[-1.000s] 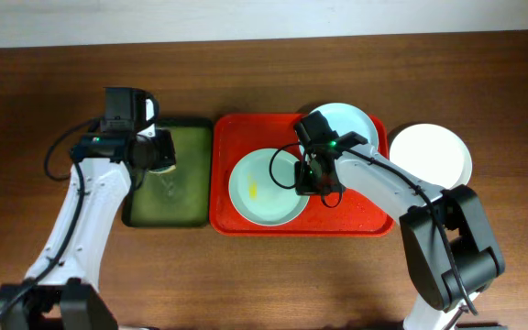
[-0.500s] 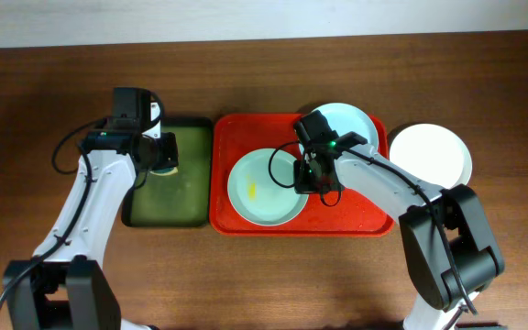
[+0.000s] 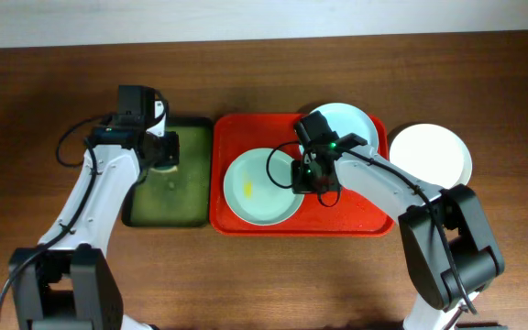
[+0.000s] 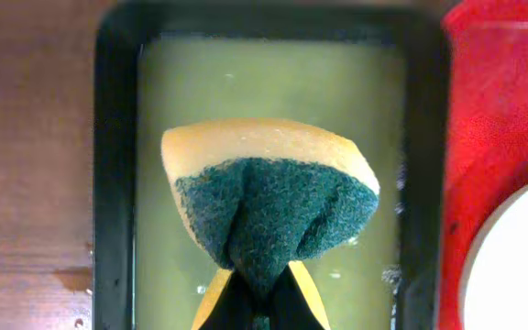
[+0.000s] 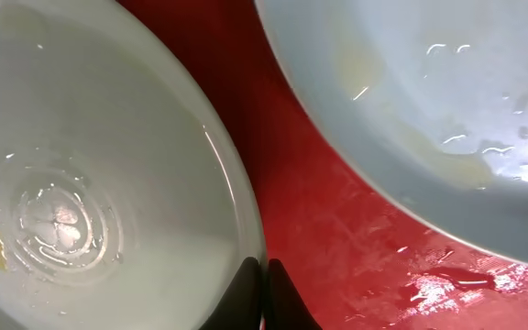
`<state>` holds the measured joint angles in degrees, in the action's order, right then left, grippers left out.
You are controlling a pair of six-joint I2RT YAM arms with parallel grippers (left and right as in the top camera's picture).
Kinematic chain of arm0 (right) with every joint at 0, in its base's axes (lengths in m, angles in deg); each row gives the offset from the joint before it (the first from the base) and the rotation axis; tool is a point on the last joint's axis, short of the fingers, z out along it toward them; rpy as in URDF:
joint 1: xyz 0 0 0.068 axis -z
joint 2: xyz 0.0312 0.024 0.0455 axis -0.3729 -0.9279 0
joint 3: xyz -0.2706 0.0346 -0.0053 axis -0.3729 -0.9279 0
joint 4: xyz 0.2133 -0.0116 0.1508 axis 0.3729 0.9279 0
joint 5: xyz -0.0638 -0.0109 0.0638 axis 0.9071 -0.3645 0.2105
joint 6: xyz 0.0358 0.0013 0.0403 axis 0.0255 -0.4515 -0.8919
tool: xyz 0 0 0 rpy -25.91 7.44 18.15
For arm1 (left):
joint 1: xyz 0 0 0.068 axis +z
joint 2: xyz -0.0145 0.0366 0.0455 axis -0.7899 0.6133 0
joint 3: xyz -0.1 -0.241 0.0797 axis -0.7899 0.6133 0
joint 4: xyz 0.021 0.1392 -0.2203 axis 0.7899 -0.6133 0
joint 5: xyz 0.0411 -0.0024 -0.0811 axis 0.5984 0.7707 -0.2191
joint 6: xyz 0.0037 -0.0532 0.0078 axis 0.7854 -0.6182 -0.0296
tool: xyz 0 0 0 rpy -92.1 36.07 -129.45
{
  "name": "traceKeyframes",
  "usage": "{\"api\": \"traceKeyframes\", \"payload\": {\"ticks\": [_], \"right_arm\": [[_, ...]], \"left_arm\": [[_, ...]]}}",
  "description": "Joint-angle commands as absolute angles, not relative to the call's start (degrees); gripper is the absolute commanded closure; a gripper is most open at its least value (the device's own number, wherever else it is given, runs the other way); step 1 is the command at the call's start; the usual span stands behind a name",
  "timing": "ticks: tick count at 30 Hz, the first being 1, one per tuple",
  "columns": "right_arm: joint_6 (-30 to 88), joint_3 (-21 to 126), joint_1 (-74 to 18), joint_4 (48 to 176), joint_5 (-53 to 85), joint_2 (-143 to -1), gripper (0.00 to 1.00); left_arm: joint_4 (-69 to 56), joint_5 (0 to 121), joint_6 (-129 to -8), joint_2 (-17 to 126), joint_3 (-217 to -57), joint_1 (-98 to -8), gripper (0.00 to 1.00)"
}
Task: Clean dirty plates on tray and stack at the side
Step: 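Scrub the pale blue plate with the sponge held by the left gripper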
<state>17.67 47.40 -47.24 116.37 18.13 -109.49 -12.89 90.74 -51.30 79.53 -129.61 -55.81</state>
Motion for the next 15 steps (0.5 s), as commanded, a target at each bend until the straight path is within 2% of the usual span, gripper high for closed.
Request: {"api": "traceKeyframes", "payload": {"ticks": [1,6,9,15], "right_arm": [[12.4,47.7,-47.8,116.2,17.0,-110.3,0.96],[12.3,47.7,-47.8,115.1,13.8,-110.3,0.96],[12.4,47.7,-47.8,115.1,13.8,-110.3,0.96],[12.4,47.7,-47.8,115.2,13.8,-110.3,0.96]], "left_arm": [[-18.3,90.2,-52.6,79.7,-139.2,-57.3,1.00],[-21.0,81.6,-53.2,81.4,-141.5,-67.0,1.00],[-23.5,81.6,-58.9,85.9,-141.5,-73.7,1.00],[-24.2,82.3,-62.2,95.5,-141.5,-76.0,1.00]]}}
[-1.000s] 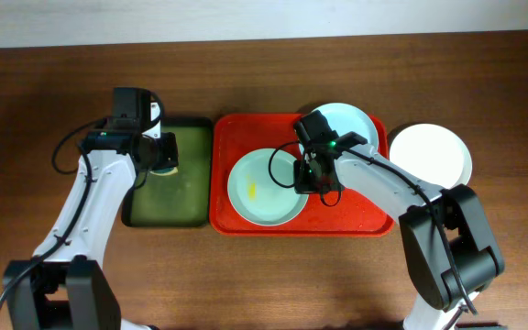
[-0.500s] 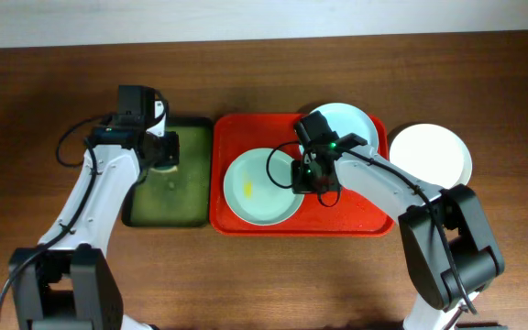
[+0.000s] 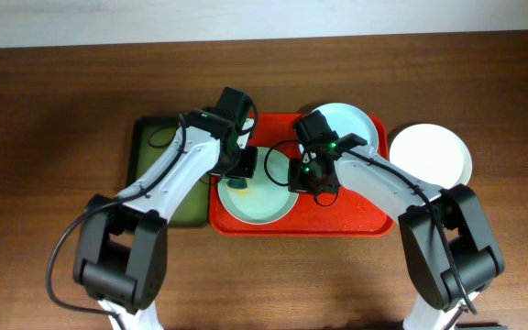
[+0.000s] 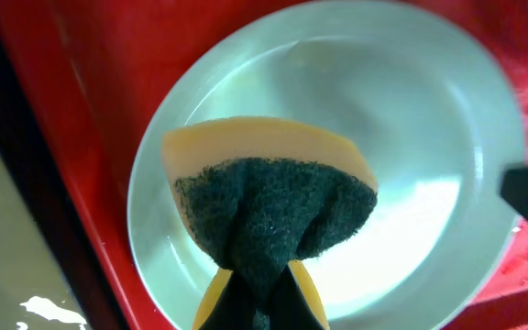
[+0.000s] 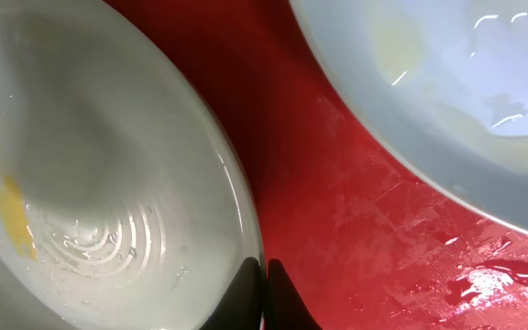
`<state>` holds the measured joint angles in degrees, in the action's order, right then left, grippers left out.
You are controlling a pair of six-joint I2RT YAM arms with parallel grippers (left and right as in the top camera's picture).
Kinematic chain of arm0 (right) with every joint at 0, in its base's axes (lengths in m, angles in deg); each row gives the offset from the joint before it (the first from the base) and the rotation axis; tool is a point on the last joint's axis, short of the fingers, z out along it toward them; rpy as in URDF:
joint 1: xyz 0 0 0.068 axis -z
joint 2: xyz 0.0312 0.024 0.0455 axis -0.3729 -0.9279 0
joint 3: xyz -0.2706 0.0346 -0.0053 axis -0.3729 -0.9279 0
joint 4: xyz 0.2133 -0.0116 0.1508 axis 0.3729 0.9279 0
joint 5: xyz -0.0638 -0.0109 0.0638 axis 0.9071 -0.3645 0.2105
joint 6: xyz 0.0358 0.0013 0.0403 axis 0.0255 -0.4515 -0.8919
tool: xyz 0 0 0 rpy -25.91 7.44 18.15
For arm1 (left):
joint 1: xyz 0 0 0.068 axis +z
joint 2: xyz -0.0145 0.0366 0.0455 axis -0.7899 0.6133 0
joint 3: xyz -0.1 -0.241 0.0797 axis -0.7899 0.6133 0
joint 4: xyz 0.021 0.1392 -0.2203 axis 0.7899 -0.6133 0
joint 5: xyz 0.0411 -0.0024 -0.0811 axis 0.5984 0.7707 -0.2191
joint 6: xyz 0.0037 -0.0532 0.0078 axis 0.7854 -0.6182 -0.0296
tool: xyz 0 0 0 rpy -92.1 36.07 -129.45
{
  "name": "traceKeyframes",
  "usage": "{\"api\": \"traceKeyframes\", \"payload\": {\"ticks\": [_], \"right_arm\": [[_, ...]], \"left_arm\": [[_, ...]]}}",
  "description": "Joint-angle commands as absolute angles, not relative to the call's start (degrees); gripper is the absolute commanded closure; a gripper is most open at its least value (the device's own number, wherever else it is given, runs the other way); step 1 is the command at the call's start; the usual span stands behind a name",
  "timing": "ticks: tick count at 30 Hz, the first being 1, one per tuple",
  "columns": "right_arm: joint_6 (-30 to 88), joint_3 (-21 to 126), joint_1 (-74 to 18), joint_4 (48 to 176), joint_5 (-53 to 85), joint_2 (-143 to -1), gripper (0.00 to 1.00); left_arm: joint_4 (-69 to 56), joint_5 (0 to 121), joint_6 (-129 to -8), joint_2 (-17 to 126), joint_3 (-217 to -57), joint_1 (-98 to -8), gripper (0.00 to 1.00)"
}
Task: Clean dirty plates on tray and stack at the side
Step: 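Scrub the pale blue plate with the sponge held by the left gripper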
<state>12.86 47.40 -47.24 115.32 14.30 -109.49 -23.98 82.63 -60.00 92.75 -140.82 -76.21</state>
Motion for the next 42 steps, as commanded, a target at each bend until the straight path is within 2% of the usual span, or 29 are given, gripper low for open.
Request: {"api": "traceKeyframes", "payload": {"ticks": [1,8,13,14,17,20,22,23,24,34,36,40,42], "right_arm": [[12.4,47.7,-47.8,115.2,13.8,-110.3,0.96],[12.4,47.6,-47.8,115.4,13.9,-110.3,0.96],[12.4,47.6,-47.8,115.4,13.9,-110.3,0.96],[12.4,47.6,-47.8,115.4,13.9,-110.3,0.96],[12.4,47.6,-47.8,115.4,13.9,-110.3,0.96],[12.4,47.6,-47.8,115.4,13.9,-110.3,0.96],[12.4,47.6,-47.8,115.4,14.1,-110.3,0.96],[12.4,47.6,-47.8,115.4,14.1,-110.3,0.96],[12.4,47.6,-47.8,115.4,14.1,-110.3,0.96],[12.4,47.6,-47.8,115.6,14.1,-110.3,0.96],[12.4,47.6,-47.8,115.6,14.1,-110.3,0.96],[12.4,47.6,-47.8,115.6,14.1,-110.3,0.96],[12.4,47.6,-47.8,115.6,14.1,-110.3,0.96]], "left_arm": [[-24.1,82.3,-62.5,97.5,-141.5,-76.0,1.00],[-23.2,91.2,-68.5,101.0,-141.5,-76.0,1.00],[-23.0,87.3,-68.5,105.6,-140.0,-77.2,1.00],[-23.0,84.1,-68.0,107.6,-140.0,-77.5,1.00],[-23.1,62.1,-56.7,108.6,-140.6,-77.2,1.00],[-23.0,56.6,-56.7,103.9,-144.1,-74.4,1.00],[-23.1,62.7,-57.0,97.8,-145.4,-71.2,1.00],[-24.4,71.9,-59.0,94.3,-145.4,-69.8,1.00],[-25.2,75.5,-59.4,92.9,-145.4,-69.6,1.00],[-23.1,82.7,-60.9,103.2,-143.3,-73.5,1.00],[-24.0,79.7,-60.9,106.4,-143.3,-75.4,1.00],[-26.4,51.9,-49.9,106.9,-143.5,-78.3,1.00],[-28.7,50.8,-50.0,104.2,-145.6,-75.2,1.00]]}}
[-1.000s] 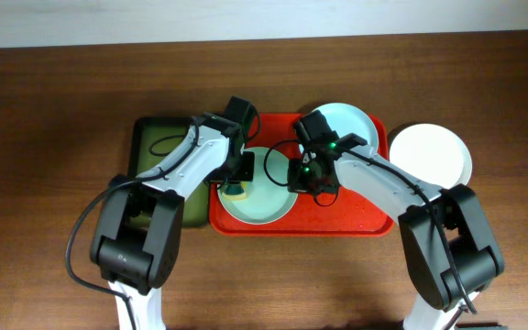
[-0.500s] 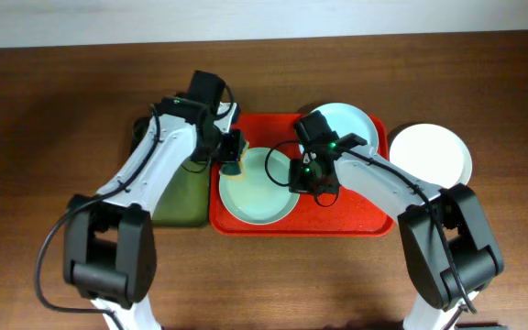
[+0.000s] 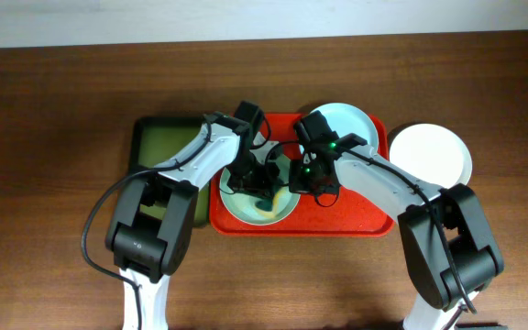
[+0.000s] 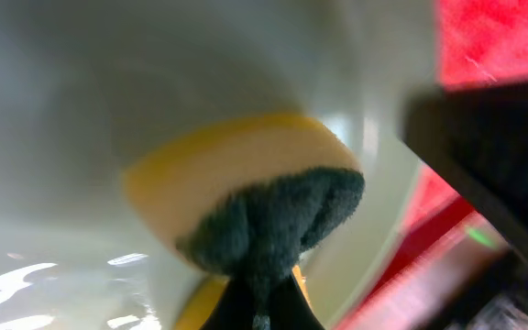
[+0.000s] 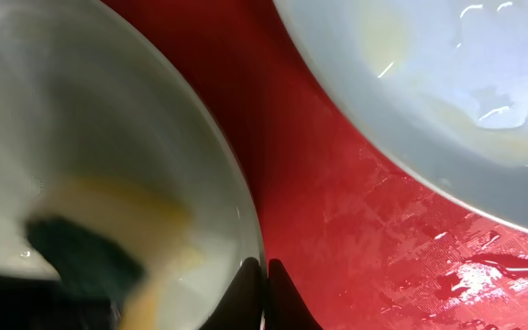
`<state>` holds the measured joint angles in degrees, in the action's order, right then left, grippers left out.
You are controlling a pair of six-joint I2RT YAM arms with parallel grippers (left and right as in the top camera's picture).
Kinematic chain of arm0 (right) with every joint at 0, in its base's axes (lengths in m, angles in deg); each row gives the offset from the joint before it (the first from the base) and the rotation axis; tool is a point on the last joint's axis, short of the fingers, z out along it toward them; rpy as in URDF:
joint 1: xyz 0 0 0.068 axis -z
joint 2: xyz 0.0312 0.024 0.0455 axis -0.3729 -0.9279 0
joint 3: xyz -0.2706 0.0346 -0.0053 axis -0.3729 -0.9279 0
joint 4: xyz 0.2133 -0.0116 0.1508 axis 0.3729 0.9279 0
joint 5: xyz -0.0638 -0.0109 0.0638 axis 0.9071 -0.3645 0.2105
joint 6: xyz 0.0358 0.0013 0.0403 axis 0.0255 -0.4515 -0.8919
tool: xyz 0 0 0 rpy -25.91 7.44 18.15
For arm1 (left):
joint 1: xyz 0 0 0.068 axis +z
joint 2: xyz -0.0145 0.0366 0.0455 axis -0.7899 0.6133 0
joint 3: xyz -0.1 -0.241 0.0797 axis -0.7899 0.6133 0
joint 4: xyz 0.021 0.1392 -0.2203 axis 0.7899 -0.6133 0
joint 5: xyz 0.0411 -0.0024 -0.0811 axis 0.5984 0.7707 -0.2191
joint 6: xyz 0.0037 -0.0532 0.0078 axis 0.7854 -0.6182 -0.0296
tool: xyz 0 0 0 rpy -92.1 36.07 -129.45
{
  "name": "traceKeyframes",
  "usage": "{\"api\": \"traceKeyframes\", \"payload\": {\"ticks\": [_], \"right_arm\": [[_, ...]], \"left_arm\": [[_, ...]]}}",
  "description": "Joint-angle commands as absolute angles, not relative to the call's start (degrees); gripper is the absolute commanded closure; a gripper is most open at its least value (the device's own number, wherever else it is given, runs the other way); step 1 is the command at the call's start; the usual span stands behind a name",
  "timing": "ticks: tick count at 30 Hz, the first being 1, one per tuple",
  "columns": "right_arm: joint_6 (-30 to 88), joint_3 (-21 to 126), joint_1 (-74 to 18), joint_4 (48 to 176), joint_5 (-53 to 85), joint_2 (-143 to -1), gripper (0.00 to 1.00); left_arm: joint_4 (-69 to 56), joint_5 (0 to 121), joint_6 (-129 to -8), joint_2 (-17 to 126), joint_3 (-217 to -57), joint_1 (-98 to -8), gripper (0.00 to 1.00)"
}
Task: Clean dirty plates on tray and stack at the side
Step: 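Scrub the pale blue plate with the sponge held by the left gripper, then return the sponge to the black tray and retract the left arm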
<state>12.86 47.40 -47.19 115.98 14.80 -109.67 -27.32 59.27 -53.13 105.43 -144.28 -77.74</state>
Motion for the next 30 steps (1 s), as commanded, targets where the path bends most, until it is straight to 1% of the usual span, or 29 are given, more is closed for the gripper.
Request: {"api": "traceKeyframes", "payload": {"ticks": [1,3,5,7,8,9,10,12,14,16,17,18,19,21,22,23,24,25,28,30], "right_arm": [[12.4,47.6,-47.8,115.6,14.1,-110.3,0.83],[12.4,47.6,-47.8,115.5,14.1,-110.3,0.52],[12.4,47.6,-47.8,115.5,14.1,-110.3,0.42],[12.4,47.6,-47.8,115.6,14.1,-110.3,0.25],[12.4,47.6,-47.8,115.6,14.1,-110.3,0.24],[12.4,47.6,-47.8,115.6,14.1,-110.3,0.25],[12.4,47.6,-47.8,115.6,14.1,-110.3,0.25],[12.4,47.6,-47.8,115.8,14.1,-110.3,0.25],[12.4,47.6,-47.8,115.8,14.1,-110.3,0.25],[12.6,47.6,-47.8,115.8,14.1,-110.3,0.25],[12.6,47.6,-47.8,115.8,14.1,-110.3,0.25],[12.6,47.6,-47.8,115.8,14.1,-110.3,0.25],[12.6,47.6,-47.8,115.8,14.1,-110.3,0.26],[12.6,47.6,-47.8,115.8,14.1,-110.3,0.26],[12.6,47.6,-47.8,116.0,14.1,-110.3,0.28],[12.6,47.6,-47.8,116.4,14.1,-110.3,0.37],[12.6,47.6,-47.8,116.4,14.1,-110.3,0.43],[12.6,47.6,-47.8,116.5,14.0,-110.3,0.46],[12.4,47.0,-48.2,117.1,14.1,-110.4,0.48],[12.4,46.2,-49.3,116.6,14.2,-110.4,0.58]], "left_arm": [[-29.3,54.2,-50.0,101.6,-147.3,-72.7,1.00],[-32.2,65.5,-52.2,95.9,-150.7,-68.5,1.00],[-33.0,71.9,-52.2,90.7,-151.7,-64.9,1.00],[-34.2,77.1,-52.2,88.8,-151.7,-63.3,1.00],[-35.2,81.6,-52.4,89.0,-151.6,-62.9,1.00],[-35.7,88.8,-55.6,89.7,-150.6,-62.5,1.00],[-35.5,91.9,-57.9,90.6,-149.0,-62.0,1.00],[-33.0,93.0,-59.0,92.9,-144.7,-61.8,1.00],[-27.8,93.9,-61.7,96.4,-141.1,-60.9,1.00],[-26.0,93.9,-62.5,98.7,-140.9,-60.0,1.00],[-26.0,93.7,-62.5,98.5,-141.2,-59.3,0.59],[-26.5,93.0,-62.5,98.5,-142.1,-58.6,0.42],[-27.8,91.2,-62.4,98.5,-143.9,-57.8,0.38],[-30.6,89.0,-62.5,96.4,-149.3,-56.4,0.36],[-31.6,88.4,-62.5,93.8,-152.1,-55.1,0.35],[-31.9,88.0,-63.4,89.7,-154.1,-52.9,0.32],[-31.8,88.0,-66.7,85.3,-154.6,-50.3,0.06],[-31.6,88.0,-67.6,81.5,-154.6,-48.0,0.01],[-31.7,88.0,-67.6,76.8,-154.6,-45.0,0.00],[-31.7,88.0,-67.6,77.0,-154.6,-45.0,0.01]]}}
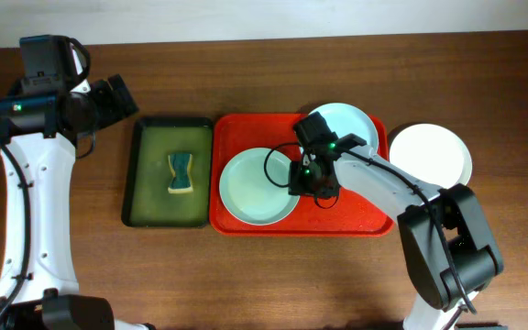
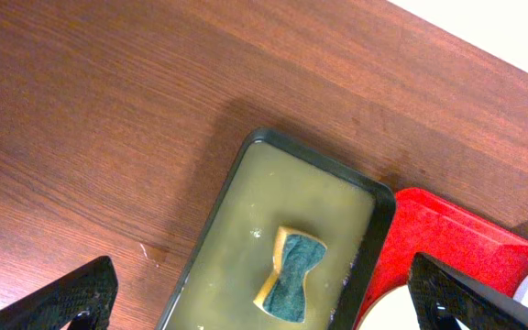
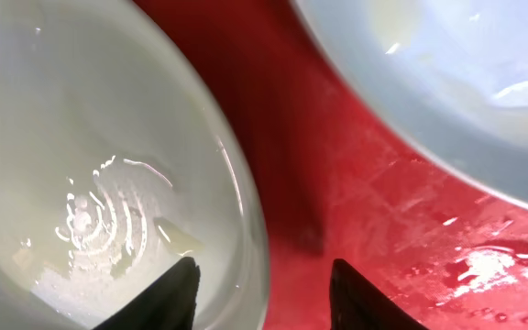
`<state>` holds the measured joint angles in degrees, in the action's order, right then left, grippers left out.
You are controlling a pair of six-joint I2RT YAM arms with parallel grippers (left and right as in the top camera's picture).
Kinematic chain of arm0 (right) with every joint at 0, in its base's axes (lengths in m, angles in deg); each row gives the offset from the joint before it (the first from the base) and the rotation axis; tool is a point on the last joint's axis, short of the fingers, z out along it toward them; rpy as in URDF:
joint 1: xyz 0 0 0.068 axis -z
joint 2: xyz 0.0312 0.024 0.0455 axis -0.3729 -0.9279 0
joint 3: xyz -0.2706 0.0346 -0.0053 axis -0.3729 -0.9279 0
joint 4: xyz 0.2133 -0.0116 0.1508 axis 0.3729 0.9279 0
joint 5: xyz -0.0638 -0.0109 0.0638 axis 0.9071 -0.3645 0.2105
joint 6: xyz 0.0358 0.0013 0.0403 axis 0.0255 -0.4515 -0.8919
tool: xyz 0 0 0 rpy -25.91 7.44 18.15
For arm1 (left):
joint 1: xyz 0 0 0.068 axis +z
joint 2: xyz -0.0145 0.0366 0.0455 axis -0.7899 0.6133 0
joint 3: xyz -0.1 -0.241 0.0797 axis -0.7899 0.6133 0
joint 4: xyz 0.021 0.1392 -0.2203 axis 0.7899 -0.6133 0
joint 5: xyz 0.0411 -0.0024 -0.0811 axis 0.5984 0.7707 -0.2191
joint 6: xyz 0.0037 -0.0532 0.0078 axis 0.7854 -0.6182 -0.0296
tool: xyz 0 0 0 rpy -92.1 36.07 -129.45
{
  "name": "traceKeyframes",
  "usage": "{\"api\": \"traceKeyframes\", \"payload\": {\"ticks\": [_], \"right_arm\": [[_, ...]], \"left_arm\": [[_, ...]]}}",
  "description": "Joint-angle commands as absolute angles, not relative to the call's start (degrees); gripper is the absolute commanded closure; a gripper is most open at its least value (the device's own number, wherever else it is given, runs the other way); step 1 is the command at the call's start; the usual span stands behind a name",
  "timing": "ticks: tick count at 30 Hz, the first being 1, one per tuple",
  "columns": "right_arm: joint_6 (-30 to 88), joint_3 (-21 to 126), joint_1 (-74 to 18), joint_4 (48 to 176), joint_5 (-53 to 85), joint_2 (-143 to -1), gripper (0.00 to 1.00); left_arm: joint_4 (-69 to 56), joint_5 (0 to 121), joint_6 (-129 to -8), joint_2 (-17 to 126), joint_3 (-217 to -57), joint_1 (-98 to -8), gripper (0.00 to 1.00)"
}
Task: Clean dirty plates on tray and stack at the side
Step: 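Return the sponge to the black tray and retract the left arm, then carry the pale blue plate right and stack it on the white plate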
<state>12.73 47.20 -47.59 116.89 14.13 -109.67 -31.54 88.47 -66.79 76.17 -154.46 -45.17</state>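
Observation:
A pale plate (image 1: 255, 188) lies wet on the left half of the red tray (image 1: 365, 215); no yellow stain shows on it from overhead. My right gripper (image 1: 308, 179) is open, its fingers (image 3: 177, 293) straddling this plate's right rim (image 3: 255, 229). A second plate (image 1: 346, 124) at the tray's back right carries yellowish smears (image 3: 401, 27). The yellow-and-green sponge (image 1: 181, 174) lies in the black basin (image 1: 136, 183). My left gripper (image 1: 117, 96) hangs open and empty, high over the table's far left, with the sponge (image 2: 291, 275) far below between its fingers (image 2: 90, 293).
A white plate (image 1: 434, 151) sits on the wooden table right of the tray. The basin holds greenish soapy water (image 2: 310, 202) and stands against the tray's left edge. A pale wall runs along the back of the table.
The sponge went from my left gripper, pressed in the near plate, to lying in the basin. That gripper is now open at the far left. My right gripper opened off the plate's rim.
First my left gripper held the sponge over the basin while my right was shut on the rim of a yellow-stained plate. Then the sponge was above that plate, then pressed into it. Now the stain is gone, the sponge is in the basin and both grippers are open.

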Motion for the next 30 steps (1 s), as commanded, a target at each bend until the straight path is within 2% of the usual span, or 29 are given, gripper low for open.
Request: {"api": "traceKeyframes", "payload": {"ticks": [1,2,5,9,12,18,22,27,30], "right_arm": [[12.4,46.2,-50.0,116.2,15.2,-110.5,0.72],[12.4,46.2,-50.2,116.3,15.6,-110.5,0.84],[12.3,46.2,-50.1,117.4,15.8,-110.5,0.96],[9.3,48.5,-48.8,121.9,15.3,-110.5,0.96],[9.6,56.8,-46.9,133.5,15.3,-109.0,0.96],[10.9,69.0,-47.0,141.1,14.5,-107.9,0.96],[9.7,72.8,-48.6,135.2,15.0,-107.9,0.96],[6.8,72.8,-61.1,121.7,34.4,-108.7,0.96],[14.1,72.8,-70.0,119.4,49.8,-108.7,0.96]], "left_arm": [[-31.6,88.0,-67.6,77.0,-154.6,-45.0,0.01],[-31.7,88.0,-67.6,77.0,-154.6,-45.0,0.01],[-31.8,88.0,-67.6,77.0,-154.6,-45.0,0.01],[-31.8,88.0,-67.6,77.0,-154.6,-45.0,0.01],[-31.8,88.0,-67.6,77.0,-154.6,-45.0,0.01],[-31.8,88.0,-67.6,77.0,-154.6,-45.0,0.01],[-31.8,88.0,-67.6,77.0,-154.6,-45.0,0.01],[-31.8,88.0,-67.6,77.0,-154.6,-45.0,0.01],[-31.8,88.0,-67.6,77.0,-154.6,-45.0,0.01]]}}
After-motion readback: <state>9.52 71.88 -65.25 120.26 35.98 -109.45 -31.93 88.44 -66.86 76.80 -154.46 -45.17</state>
